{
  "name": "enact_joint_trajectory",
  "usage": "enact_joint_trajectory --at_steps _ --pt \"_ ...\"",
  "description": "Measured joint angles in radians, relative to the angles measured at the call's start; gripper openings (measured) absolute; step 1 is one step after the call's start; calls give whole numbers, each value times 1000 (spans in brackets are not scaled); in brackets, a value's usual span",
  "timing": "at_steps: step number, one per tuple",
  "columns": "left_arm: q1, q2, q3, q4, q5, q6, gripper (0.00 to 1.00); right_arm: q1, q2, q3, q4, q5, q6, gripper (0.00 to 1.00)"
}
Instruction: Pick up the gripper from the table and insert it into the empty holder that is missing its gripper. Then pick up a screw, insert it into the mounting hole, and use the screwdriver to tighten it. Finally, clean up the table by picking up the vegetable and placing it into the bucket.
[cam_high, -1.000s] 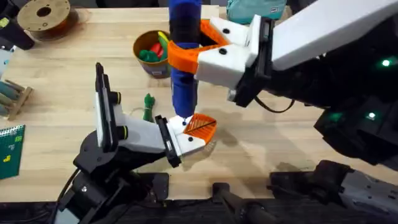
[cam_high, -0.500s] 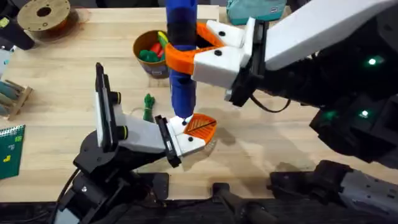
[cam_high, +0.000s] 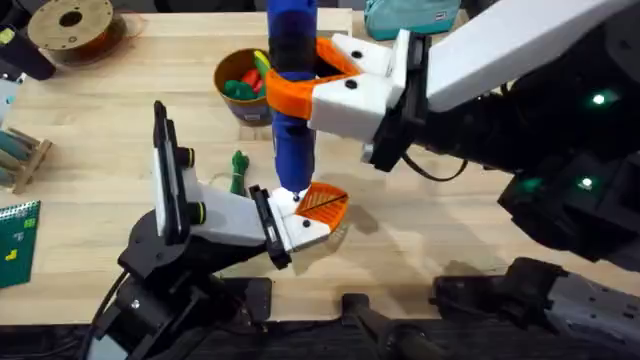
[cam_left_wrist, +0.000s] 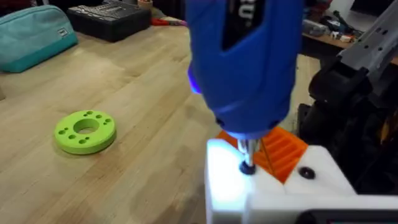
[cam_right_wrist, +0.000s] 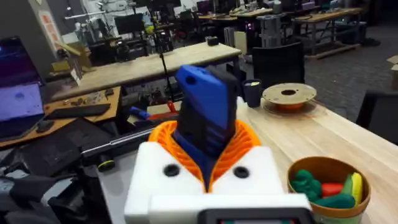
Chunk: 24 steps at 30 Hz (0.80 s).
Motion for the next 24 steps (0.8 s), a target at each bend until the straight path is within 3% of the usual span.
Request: enact_joint_trajectory --at_steps 24 --pt "0 0 0 -2 1 -1 4 0 28 0 9 5 14 32"
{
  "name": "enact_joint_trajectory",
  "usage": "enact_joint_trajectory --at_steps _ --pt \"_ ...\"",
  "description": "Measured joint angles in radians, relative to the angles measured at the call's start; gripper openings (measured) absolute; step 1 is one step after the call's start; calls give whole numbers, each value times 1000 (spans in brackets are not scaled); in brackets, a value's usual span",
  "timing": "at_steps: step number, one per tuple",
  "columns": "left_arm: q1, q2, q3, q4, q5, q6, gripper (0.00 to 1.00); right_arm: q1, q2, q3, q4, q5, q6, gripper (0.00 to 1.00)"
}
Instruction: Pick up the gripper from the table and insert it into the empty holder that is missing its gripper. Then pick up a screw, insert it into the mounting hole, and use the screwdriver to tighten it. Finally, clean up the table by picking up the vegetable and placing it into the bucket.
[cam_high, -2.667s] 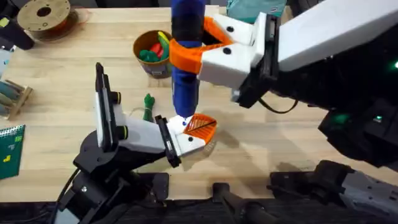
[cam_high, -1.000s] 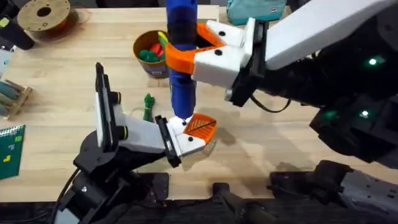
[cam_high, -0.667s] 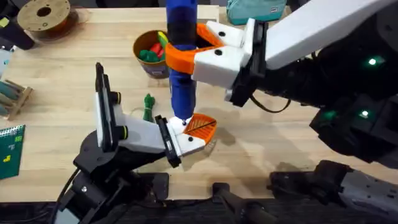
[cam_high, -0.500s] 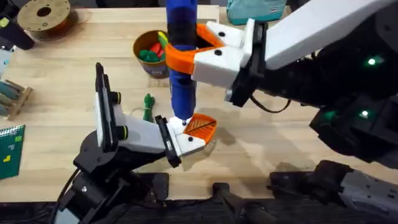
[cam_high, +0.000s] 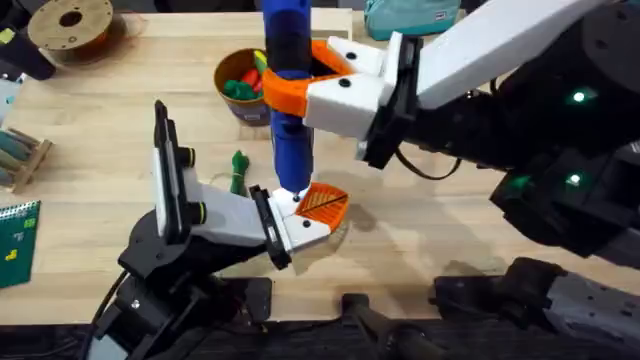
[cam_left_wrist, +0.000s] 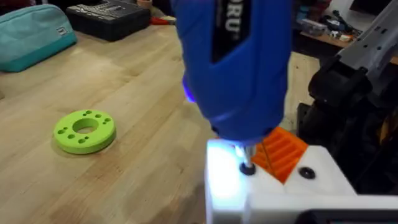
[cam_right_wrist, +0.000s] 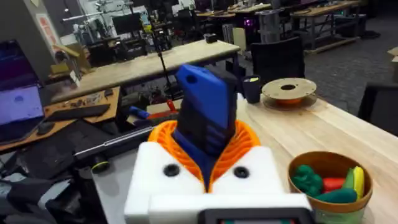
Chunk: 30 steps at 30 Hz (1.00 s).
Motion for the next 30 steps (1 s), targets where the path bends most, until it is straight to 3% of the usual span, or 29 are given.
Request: enact_joint_trajectory --at_steps 26,29,30 --pt "0 0 0 1 -1 0 4 0 4 0 15 0 0 32" --pt "0 0 0 1 0 1 4 -11 24 -4 162 -2 13 32" --pt "0 0 0 1 0 1 4 -65 25 -4 312 1 59 32"
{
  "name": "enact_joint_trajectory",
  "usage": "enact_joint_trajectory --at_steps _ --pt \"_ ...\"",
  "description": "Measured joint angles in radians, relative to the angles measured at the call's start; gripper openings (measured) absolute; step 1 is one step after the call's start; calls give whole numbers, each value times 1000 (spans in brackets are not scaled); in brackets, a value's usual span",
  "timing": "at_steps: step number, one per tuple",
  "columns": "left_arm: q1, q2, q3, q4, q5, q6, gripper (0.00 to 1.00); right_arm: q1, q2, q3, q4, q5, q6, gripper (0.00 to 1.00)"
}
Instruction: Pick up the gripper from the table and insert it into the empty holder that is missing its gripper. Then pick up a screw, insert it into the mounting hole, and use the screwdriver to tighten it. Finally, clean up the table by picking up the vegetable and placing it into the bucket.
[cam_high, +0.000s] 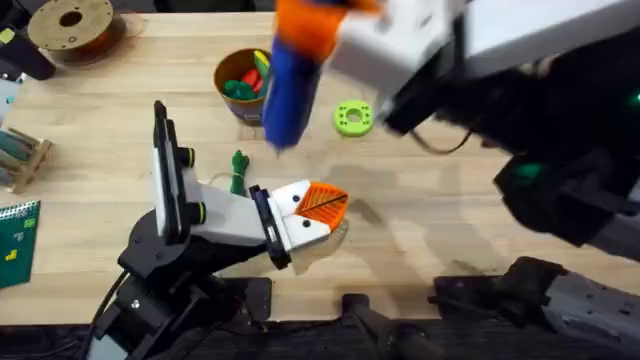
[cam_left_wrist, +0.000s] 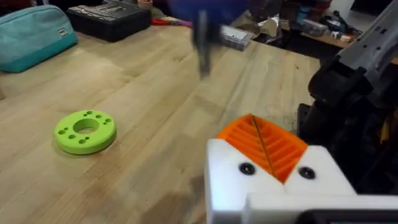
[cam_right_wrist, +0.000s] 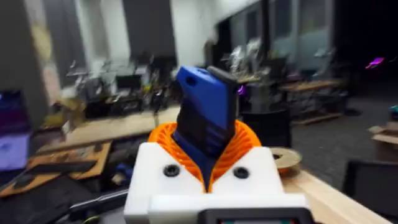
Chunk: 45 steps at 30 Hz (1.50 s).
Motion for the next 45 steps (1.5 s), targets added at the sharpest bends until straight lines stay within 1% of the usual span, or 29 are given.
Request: enact_joint_trajectory --at_steps 2,5,7,9,10,12,15,20,23,26,28,29,35,36,37,38,42,43,44,45 --pt "0 0 0 0 0 0 4 -50 -12 0 10 2 39 32" --pt "0 0 0 0 0 0 4 -103 -11 0 -38 4 69 32" --pt "0 0 0 0 0 0 4 -127 -7 0 -78 4 54 32" --pt "0 0 0 0 0 0 4 -149 -7 0 -133 2 4 31" --pt "0 0 0 0 0 0 4 -204 -7 0 -270 6 -137 32" --pt "0 0 0 0 0 0 4 -247 -7 0 -378 32 -245 31" --pt "0 0 0 0 0 0 4 -319 -7 0 -529 130 -445 32" --pt "0 0 0 0 0 0 4 -428 34 0 -622 363 -839 31" --pt "0 0 0 0 0 0 4 -495 98 0 -667 493 -1123 32" --pt "0 0 0 0 0 0 4 -549 176 0 -719 573 -1351 32" --pt "0 0 0 0 0 0 4 -571 225 0 -749 602 -1460 32" --pt "0 0 0 0 0 0 4 -583 276 0 -783 621 -1550 31" --pt "0 0 0 0 0 0 4 -583 321 0 -896 604 -1624 31" --pt "0 0 0 0 0 0 4 -583 326 0 -919 595 -1629 31" --pt "0 0 0 0 0 0 4 -583 331 0 -980 561 -1640 32" --pt "0 0 0 0 0 0 4 -583 331 0 -995 550 -1642 37" --pt "0 0 0 0 0 0 4 -583 331 0 -1016 523 -1650 233" --pt "0 0 0 0 0 0 4 -583 331 0 -1019 517 -1652 298" --pt "0 0 0 0 0 0 4 -583 331 0 -1023 513 -1656 396" --pt "0 0 0 0 0 0 4 -582 331 0 -1030 506 -1660 523"
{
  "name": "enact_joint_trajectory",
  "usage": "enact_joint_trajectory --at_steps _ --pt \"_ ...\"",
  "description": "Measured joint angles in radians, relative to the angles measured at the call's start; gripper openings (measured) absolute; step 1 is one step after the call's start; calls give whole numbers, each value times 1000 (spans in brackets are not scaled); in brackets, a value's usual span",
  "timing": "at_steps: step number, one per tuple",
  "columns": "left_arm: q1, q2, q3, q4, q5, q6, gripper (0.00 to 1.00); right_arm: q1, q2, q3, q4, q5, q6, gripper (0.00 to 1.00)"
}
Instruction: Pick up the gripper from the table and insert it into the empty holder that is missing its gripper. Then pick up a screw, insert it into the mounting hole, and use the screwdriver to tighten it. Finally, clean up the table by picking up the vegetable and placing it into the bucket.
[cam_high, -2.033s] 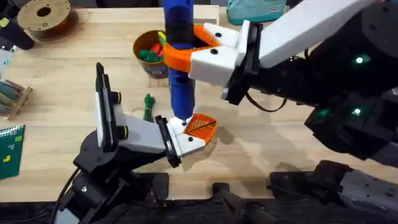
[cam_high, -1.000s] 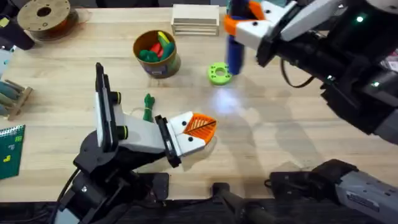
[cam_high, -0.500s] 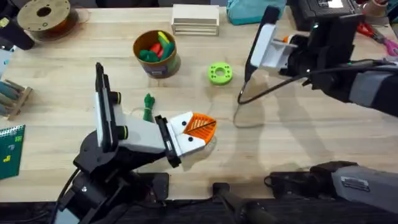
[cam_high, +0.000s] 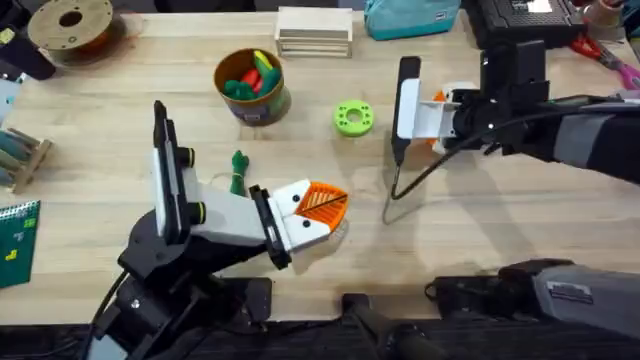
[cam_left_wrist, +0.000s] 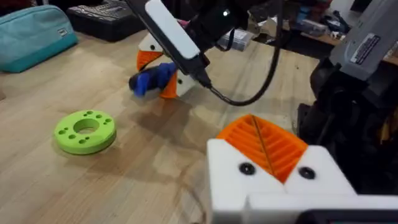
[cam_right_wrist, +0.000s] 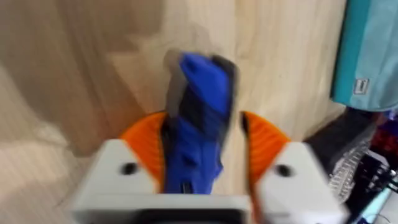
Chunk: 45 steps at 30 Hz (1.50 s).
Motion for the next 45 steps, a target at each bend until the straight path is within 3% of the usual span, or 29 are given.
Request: enact_joint_trajectory --at_steps 1,2,6,10,11,16,17,19,20,26,29,30,34,37,39,40,42,43,45 --pt "0 0 0 0 0 0 4 8 -5 4 -14 -8 -9 937" --pt "0 0 0 0 0 0 4 12 -9 10 -25 -9 -8 965" --pt "0 0 0 0 0 0 4 50 -21 12 -60 -7 24 979" --pt "0 0 0 0 0 0 18 99 -40 12 -79 13 173 981" --pt "0 0 0 1 0 6 129 110 -51 12 -83 17 225 981" --pt "0 0 0 0 0 6 911 144 -145 16 -146 20 547 982" --pt "0 0 0 0 0 5 962 144 -168 21 -162 20 622 981" --pt "0 0 0 0 0 5 984 144 -213 38 -189 20 754 982" --pt "0 0 0 0 -1 5 985 144 -279 67 -225 14 922 982" --pt "0 0 1 32 -52 -5 985 145 -361 94 -311 -41 1087 982" --pt "0 0 45 -64 -109 -32 985 146 -365 101 -395 -52 1152 983" --pt "0 20 172 -253 -201 -37 985 146 -365 116 -490 -61 1206 983" --pt "0 138 408 -475 -347 -31 985 146 -365 163 -608 -75 1244 982" --pt "0 287 586 -635 -460 -66 987 146 -365 215 -689 -89 1267 982" --pt "0 427 714 -753 -522 -91 987 146 -365 247 -730 -93 1282 983" --pt "0 639 880 -892 -568 -110 987 146 -365 288 -778 -98 1299 983" --pt "0 756 964 -942 -582 -117 987 146 -365 306 -796 -102 1304 983" --pt "0 897 1057 -1026 -586 -122 987 146 -365 317 -806 -118 1307 983" --pt "9 968 1092 -1077 -590 -132 987 146 -365 318 -808 -128 1310 983"
